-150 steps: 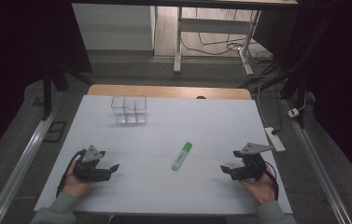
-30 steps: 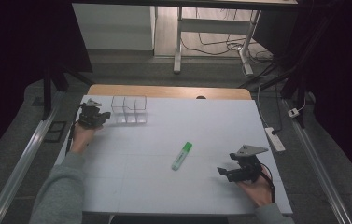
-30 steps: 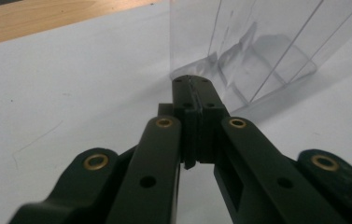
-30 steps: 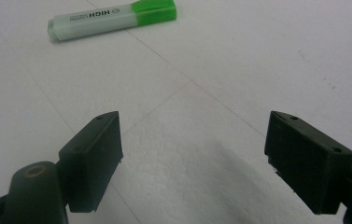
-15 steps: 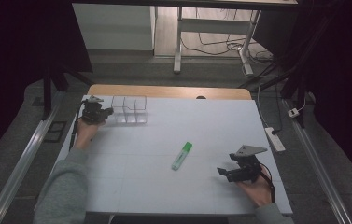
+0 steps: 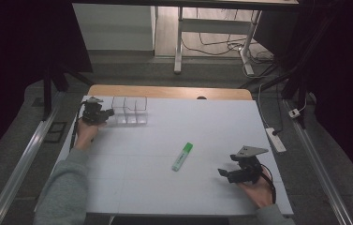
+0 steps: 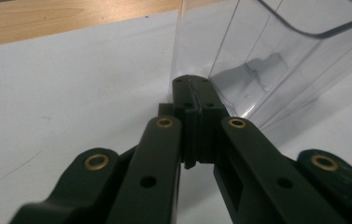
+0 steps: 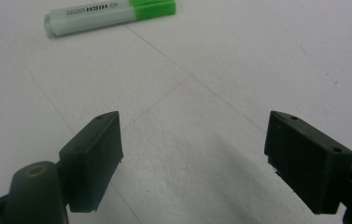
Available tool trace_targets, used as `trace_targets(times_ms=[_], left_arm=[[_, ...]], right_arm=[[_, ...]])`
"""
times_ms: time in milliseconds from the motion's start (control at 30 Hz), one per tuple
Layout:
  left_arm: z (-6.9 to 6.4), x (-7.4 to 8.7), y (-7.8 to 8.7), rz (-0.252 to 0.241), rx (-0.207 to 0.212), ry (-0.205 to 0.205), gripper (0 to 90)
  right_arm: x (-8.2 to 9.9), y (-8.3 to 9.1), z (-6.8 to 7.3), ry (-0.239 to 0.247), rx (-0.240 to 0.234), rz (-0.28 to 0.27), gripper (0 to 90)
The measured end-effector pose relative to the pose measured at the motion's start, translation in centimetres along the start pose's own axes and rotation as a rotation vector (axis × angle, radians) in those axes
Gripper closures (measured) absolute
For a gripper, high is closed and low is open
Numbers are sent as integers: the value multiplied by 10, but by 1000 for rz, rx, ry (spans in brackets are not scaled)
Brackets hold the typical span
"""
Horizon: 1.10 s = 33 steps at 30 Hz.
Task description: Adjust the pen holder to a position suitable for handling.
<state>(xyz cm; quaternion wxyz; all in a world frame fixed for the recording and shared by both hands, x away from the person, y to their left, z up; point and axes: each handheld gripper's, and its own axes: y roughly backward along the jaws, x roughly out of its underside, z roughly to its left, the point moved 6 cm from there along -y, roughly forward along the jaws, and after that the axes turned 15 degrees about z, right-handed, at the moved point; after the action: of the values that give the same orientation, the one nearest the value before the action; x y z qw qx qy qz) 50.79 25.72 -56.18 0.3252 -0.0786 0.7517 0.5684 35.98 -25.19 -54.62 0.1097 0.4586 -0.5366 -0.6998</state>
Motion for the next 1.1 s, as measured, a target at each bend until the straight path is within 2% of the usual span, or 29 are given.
trace_targets(times_ms=[167, 567, 833, 1100], left_arm=[[-1, -1, -1, 1, 2, -4, 891], [-15, -7, -5, 1, 16, -34, 891], [-27, -14, -9, 3, 18, -49, 890], [-43, -24, -16, -3, 41, -70, 890]], right_arm=[[0, 0, 0, 2, 2, -3, 192], [0, 1, 0, 1, 4, -4, 192], [0, 0, 0, 4, 7, 5, 192], [0, 0, 0, 3, 6, 8, 192]])
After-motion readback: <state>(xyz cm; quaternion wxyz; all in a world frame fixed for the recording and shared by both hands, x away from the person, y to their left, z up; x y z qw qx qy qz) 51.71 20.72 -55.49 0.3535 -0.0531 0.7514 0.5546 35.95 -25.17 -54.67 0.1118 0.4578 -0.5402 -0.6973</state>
